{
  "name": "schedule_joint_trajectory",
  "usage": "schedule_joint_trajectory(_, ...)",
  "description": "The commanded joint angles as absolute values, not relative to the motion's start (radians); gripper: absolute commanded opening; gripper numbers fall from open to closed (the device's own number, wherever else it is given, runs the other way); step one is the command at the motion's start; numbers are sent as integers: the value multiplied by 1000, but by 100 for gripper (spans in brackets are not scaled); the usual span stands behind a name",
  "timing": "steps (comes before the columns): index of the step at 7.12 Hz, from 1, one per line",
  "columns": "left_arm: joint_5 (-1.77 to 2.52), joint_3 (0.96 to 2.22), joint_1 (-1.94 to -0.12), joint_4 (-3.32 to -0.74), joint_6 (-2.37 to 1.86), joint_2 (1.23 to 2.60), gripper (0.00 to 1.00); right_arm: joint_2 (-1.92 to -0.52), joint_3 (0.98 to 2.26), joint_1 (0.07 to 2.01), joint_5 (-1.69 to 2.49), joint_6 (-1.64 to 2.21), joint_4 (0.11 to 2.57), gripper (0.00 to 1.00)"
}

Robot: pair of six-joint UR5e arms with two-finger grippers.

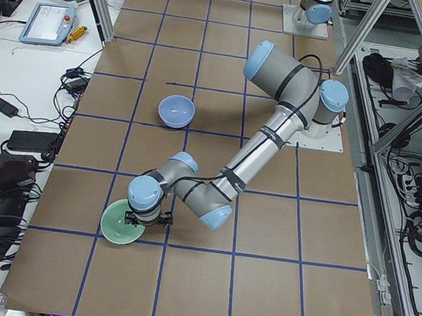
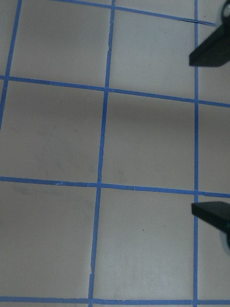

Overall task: Stack green bowl on blue bowl
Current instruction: 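Close the left gripper on the rim of the pale green bowl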

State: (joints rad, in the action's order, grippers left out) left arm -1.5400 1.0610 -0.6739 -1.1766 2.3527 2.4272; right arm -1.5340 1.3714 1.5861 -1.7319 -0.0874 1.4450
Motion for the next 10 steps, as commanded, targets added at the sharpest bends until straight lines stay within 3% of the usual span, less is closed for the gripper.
schedule_joint_trajectory(1, -1542, 1060, -673, -1177, 2355, 2447, 98, -1534, 1371, 1586, -1732, -87, 1445, 100)
schedule_joint_trajectory(4, -1545, 1058, -673, -1177, 2359, 2444, 90, -1534, 1371, 1586, -1732, -87, 1445, 100)
schedule_joint_trajectory(5, -1545, 1058, -673, -1177, 2368, 2441, 78, -1534, 1371, 1586, -1732, -87, 1445, 100)
schedule_joint_trajectory(6, -1545, 1058, -673, -1177, 2370, 2441, 58, -1534, 1371, 1586, -1732, -87, 1445, 100)
schedule_joint_trajectory(8, -1540, 1058, -675, -1177, 2393, 2441, 43, -1534, 1371, 1586, -1732, -87, 1445, 100)
schedule_joint_trajectory(10, -1537, 1058, -675, -1177, 2381, 2441, 14, -1534, 1371, 1586, -1732, -87, 1445, 100)
